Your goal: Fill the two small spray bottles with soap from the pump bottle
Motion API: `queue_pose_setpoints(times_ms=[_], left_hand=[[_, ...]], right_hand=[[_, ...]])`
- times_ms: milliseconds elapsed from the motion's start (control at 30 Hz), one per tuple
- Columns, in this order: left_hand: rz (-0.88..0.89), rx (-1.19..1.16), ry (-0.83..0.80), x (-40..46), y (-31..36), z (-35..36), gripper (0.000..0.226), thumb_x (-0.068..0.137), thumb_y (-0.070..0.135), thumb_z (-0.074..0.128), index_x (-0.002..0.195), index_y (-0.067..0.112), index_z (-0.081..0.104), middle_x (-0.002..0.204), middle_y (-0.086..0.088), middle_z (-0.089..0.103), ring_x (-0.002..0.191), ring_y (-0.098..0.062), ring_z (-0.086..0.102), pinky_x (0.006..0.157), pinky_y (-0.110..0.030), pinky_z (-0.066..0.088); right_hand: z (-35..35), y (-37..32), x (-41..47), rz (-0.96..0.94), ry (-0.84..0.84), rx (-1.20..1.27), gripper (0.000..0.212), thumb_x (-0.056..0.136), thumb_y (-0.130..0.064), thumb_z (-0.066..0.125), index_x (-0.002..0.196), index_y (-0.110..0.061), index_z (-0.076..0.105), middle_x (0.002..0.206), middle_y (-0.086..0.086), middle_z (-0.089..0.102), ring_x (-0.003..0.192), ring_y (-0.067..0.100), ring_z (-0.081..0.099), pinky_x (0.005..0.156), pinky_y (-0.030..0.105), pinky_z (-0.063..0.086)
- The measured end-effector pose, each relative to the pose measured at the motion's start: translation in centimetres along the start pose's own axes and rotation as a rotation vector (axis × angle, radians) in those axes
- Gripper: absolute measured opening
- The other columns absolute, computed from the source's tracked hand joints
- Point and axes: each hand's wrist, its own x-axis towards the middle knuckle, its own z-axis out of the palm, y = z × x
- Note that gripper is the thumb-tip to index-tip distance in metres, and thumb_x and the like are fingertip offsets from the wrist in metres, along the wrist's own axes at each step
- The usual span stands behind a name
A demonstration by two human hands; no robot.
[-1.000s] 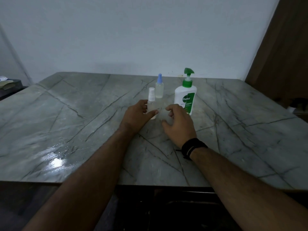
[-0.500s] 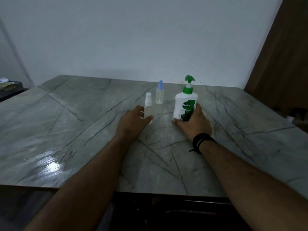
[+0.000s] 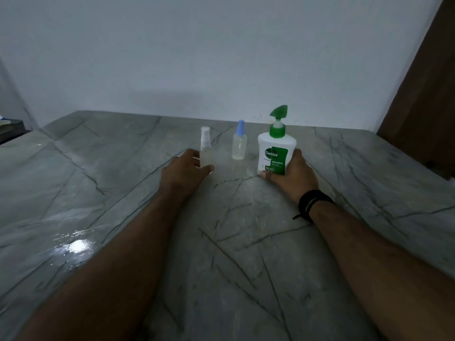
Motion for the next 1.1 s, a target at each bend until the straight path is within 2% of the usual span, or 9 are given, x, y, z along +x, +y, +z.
queue_pose_setpoints(times_ms=[100, 267, 400, 633, 767, 867, 967, 1100], left_hand=[[-0.007, -0.006, -0.015, 1.6, -0.4, 0.1, 0.046, 0.077, 0.055, 0.072, 0.114, 0.032, 0.057, 0.114, 0.008, 0.069, 0.099, -0.013, 0.065, 0.092, -0.043, 0.052], [-0.03, 0.037, -0.009, 4.1, -1.0, 0.4, 0.047, 0.074, 0.059, 0.072, 0.111, 0.034, 0.057, 0.111, 0.011, 0.069, 0.102, -0.015, 0.065, 0.097, -0.045, 0.047], [-0.039, 0.03, -0.014, 6.1, -1.5, 0.7, 0.049, 0.073, 0.061, 0.072, 0.111, 0.035, 0.056, 0.11, 0.011, 0.07, 0.101, -0.014, 0.065, 0.098, -0.046, 0.046], [-0.04, 0.044, -0.049, 8.4, -2.0, 1.1, 0.053, 0.073, 0.063, 0.071, 0.113, 0.034, 0.053, 0.113, 0.009, 0.068, 0.102, -0.016, 0.064, 0.099, -0.05, 0.044], [-0.042, 0.063, -0.04, 8.2, -1.7, 1.0, 0.057, 0.074, 0.061, 0.072, 0.119, 0.032, 0.052, 0.113, 0.009, 0.068, 0.103, -0.017, 0.063, 0.101, -0.048, 0.043], [-0.03, 0.082, -0.054, 7.9, -1.6, 1.0, 0.059, 0.076, 0.059, 0.071, 0.123, 0.03, 0.05, 0.117, 0.007, 0.067, 0.105, -0.017, 0.063, 0.101, -0.048, 0.043], [-0.037, 0.085, -0.082, 7.7, -1.4, 0.9, 0.066, 0.077, 0.056, 0.072, 0.13, 0.027, 0.046, 0.122, 0.004, 0.065, 0.109, -0.019, 0.062, 0.102, -0.049, 0.043], [-0.034, 0.1, -0.085, 7.2, -0.9, 0.6, 0.079, 0.075, 0.057, 0.073, 0.138, 0.025, 0.038, 0.129, 0.003, 0.062, 0.115, -0.021, 0.058, 0.103, -0.05, 0.042]], right_hand=[[0.0, 0.7, 1.8, -0.019, -0.053, 0.086, 0.076, 0.062, -0.05, 0.088, 0.117, -0.03, 0.039, 0.117, -0.006, 0.064, 0.106, 0.02, 0.062, 0.093, 0.044, 0.052], [-0.1, 2.1, 5.4, -0.013, -0.111, 0.16, 0.084, 0.057, -0.045, 0.092, 0.122, -0.027, 0.043, 0.112, -0.017, 0.063, 0.104, 0.01, 0.062, 0.096, 0.041, 0.052], [0.2, 3.1, 8.1, -0.034, -0.149, 0.158, 0.084, 0.06, -0.046, 0.091, 0.13, -0.027, 0.049, 0.122, -0.011, 0.065, 0.106, 0.01, 0.062, 0.099, 0.038, 0.05], [0.6, 4.0, 11.0, -0.068, -0.232, 0.132, 0.088, 0.064, -0.053, 0.086, 0.137, -0.028, 0.044, 0.127, -0.013, 0.063, 0.112, 0.008, 0.059, 0.102, 0.036, 0.047], [0.6, 3.8, 11.1, -0.06, -0.23, 0.126, 0.093, 0.061, -0.058, 0.086, 0.136, -0.028, 0.04, 0.126, -0.014, 0.059, 0.113, 0.01, 0.058, 0.102, 0.037, 0.047], [0.5, 3.7, 10.9, -0.051, -0.205, 0.151, 0.093, 0.062, -0.049, 0.088, 0.135, -0.024, 0.035, 0.12, -0.015, 0.055, 0.112, 0.011, 0.054, 0.099, 0.034, 0.046], [0.4, 3.5, 10.8, -0.043, -0.181, 0.185, 0.105, 0.061, -0.043, 0.091, 0.143, -0.021, 0.028, 0.125, -0.013, 0.05, 0.114, 0.009, 0.05, 0.096, 0.028, 0.042], [0.1, 3.6, 10.7, -0.032, -0.123, 0.327, 0.115, 0.057, -0.058, 0.088, 0.146, -0.026, 0.024, 0.132, -0.007, 0.052, 0.119, 0.008, 0.053, 0.099, 0.029, 0.042]])
